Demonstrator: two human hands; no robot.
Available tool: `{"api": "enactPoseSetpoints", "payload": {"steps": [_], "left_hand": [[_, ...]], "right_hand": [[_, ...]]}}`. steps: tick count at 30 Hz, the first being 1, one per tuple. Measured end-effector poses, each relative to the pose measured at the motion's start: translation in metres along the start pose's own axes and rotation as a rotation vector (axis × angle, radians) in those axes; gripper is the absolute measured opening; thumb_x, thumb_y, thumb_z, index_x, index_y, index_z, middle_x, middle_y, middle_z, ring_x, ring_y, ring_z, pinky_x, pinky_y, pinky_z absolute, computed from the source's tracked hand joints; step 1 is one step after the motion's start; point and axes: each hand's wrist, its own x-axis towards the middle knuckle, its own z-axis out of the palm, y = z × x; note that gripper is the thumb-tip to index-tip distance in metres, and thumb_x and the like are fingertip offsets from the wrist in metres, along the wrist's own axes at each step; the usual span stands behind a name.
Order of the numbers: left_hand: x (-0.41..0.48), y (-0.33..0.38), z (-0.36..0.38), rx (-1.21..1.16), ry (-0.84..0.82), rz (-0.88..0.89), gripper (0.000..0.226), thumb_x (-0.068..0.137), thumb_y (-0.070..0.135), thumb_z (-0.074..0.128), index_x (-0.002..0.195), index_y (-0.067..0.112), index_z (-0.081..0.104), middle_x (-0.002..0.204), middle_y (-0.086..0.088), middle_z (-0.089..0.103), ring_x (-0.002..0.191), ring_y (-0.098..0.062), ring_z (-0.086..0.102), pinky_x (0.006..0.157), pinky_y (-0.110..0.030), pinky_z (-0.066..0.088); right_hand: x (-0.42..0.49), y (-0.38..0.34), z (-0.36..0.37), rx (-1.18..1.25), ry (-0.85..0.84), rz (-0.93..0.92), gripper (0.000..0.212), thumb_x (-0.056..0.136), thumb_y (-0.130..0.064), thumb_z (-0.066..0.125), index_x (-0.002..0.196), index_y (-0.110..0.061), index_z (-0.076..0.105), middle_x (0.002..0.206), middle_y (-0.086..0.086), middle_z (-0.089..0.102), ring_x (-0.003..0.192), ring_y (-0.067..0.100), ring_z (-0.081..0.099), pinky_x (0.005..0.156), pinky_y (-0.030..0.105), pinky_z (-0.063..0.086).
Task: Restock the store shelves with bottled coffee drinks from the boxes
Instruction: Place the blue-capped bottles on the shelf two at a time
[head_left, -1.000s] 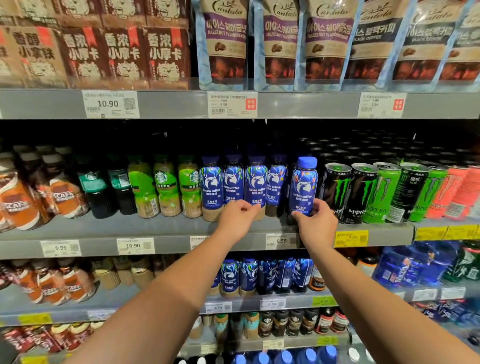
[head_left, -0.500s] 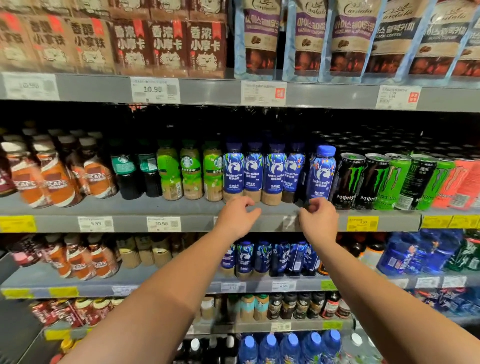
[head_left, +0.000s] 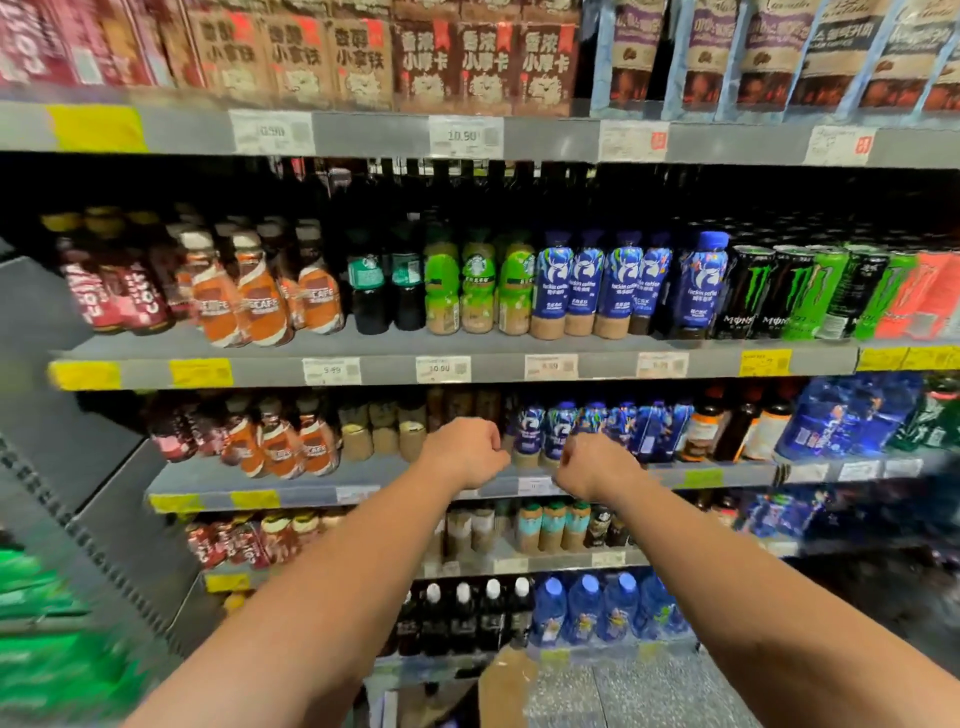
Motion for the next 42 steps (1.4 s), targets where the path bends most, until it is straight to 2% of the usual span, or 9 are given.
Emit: {"api": "enactPoseSetpoints", "payload": {"steps": [5,10,13,18,23,28,32,37,42], "left_hand": [[-0.037,-0.012,0.015,0.023,-0.034,-0.026,0.020,0.089,0.032,0.051,0.095,0.018,0.064,0.107,-0.006,0.065,0.100,-0.027,0.059,0.075,-0.032,0.044],[-0.078,-0.021,0.034,0.050,-0.109,-0.092,0.022,0.091,0.035,0.051,0.093,0.016,0.062,0.097,-0.006,0.063,0.097,-0.028,0.059,0.074,-0.033,0.043],[-0.103,-0.029,0.055,0.102,-0.151,-0.130,0.025,0.092,0.034,0.048,0.102,0.016,0.063,0.109,-0.006,0.063,0.100,-0.028,0.057,0.077,-0.033,0.044],[-0.143,-0.047,0.107,0.108,-0.270,-0.208,0.027,0.089,0.035,0.052,0.102,0.015,0.065,0.106,-0.008,0.065,0.098,-0.029,0.059,0.074,-0.032,0.044],[-0.165,-0.074,0.144,0.076,-0.335,-0.233,0.028,0.089,0.031,0.049,0.100,0.012,0.066,0.101,-0.008,0.066,0.095,-0.028,0.063,0.078,-0.035,0.053],[-0.166,-0.117,0.185,0.016,-0.425,-0.254,0.028,0.091,0.035,0.051,0.084,0.009,0.059,0.080,-0.011,0.054,0.066,-0.020,0.052,0.064,-0.032,0.042],[-0.164,-0.153,0.230,0.019,-0.506,-0.235,0.025,0.090,0.029,0.050,0.092,0.011,0.067,0.089,-0.005,0.063,0.088,-0.026,0.061,0.074,-0.034,0.049],[-0.159,-0.190,0.301,-0.012,-0.583,-0.234,0.026,0.091,0.030,0.049,0.096,0.011,0.066,0.096,-0.010,0.065,0.092,-0.029,0.062,0.076,-0.036,0.052],[-0.153,-0.218,0.383,-0.051,-0.685,-0.332,0.035,0.092,0.039,0.050,0.114,0.013,0.057,0.109,-0.011,0.066,0.097,-0.029,0.062,0.083,-0.037,0.053]], "right_hand": [[-0.028,-0.013,0.017,-0.029,-0.058,-0.017,0.019,0.080,-0.024,0.053,0.091,-0.011,0.062,0.099,0.013,0.065,0.094,0.032,0.061,0.073,0.032,0.046],[-0.054,-0.022,0.044,0.002,-0.133,-0.070,0.026,0.086,-0.025,0.053,0.104,-0.009,0.063,0.112,0.014,0.063,0.097,0.031,0.058,0.075,0.032,0.044],[-0.074,-0.024,0.068,0.028,-0.165,-0.087,0.030,0.086,-0.024,0.052,0.111,-0.009,0.059,0.117,0.015,0.060,0.108,0.033,0.058,0.080,0.034,0.045],[-0.108,-0.021,0.128,0.072,-0.300,-0.118,0.017,0.085,-0.024,0.053,0.088,-0.007,0.056,0.091,0.017,0.059,0.083,0.032,0.056,0.067,0.031,0.042],[-0.116,-0.029,0.180,0.063,-0.428,-0.131,0.028,0.086,-0.026,0.051,0.095,-0.004,0.064,0.111,0.021,0.064,0.103,0.033,0.060,0.079,0.032,0.048],[-0.121,-0.046,0.237,0.018,-0.495,-0.097,0.046,0.084,-0.037,0.039,0.102,-0.005,0.066,0.114,0.021,0.064,0.106,0.036,0.059,0.090,0.038,0.050],[-0.123,-0.054,0.288,0.056,-0.565,-0.045,0.032,0.092,-0.030,0.047,0.106,-0.006,0.063,0.115,0.018,0.063,0.106,0.033,0.058,0.082,0.030,0.045],[-0.121,-0.046,0.358,0.114,-0.625,0.071,0.032,0.090,-0.030,0.048,0.103,-0.006,0.065,0.111,0.018,0.065,0.104,0.034,0.060,0.079,0.031,0.047],[-0.107,-0.023,0.436,0.117,-0.724,0.150,0.031,0.087,-0.030,0.050,0.109,-0.014,0.065,0.109,0.014,0.064,0.101,0.031,0.062,0.073,0.027,0.044]]}}
